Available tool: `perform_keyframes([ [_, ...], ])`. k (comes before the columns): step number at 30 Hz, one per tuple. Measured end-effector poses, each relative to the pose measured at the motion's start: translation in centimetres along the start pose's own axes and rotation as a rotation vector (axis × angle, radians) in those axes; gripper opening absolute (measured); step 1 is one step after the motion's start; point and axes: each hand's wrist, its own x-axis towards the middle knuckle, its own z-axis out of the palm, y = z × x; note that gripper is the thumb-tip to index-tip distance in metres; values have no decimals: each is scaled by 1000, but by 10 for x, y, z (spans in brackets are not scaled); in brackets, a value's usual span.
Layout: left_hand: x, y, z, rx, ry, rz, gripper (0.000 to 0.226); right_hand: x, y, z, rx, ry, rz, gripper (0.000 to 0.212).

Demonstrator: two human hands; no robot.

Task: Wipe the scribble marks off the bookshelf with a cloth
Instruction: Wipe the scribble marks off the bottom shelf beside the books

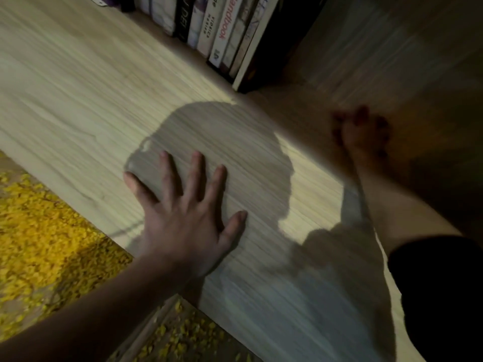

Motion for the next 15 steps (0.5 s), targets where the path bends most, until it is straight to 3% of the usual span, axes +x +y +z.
perform_keyframes([
  [3,-1,-1,2,5,11,-15,87,-9,-65,18,505,-285,-148,21],
  [5,0,-2,2,6,-12,-25,87,-28,-106,27,638,-407,-254,22],
  [8,1,-4,-6,-82,-33,30,91,-46,-99,24,765,-464,-276,30],
  [11,6,-34,-21,-189,44,17,93,-47,-50,21,525,-323,-368,18],
  [13,10,-60,-23,-138,94,-76,87,-28,-30,21,315,-332,-379,45],
  [15,10,-73,-16,-80,88,-117,80,-5,-24,31,232,-347,-336,54],
])
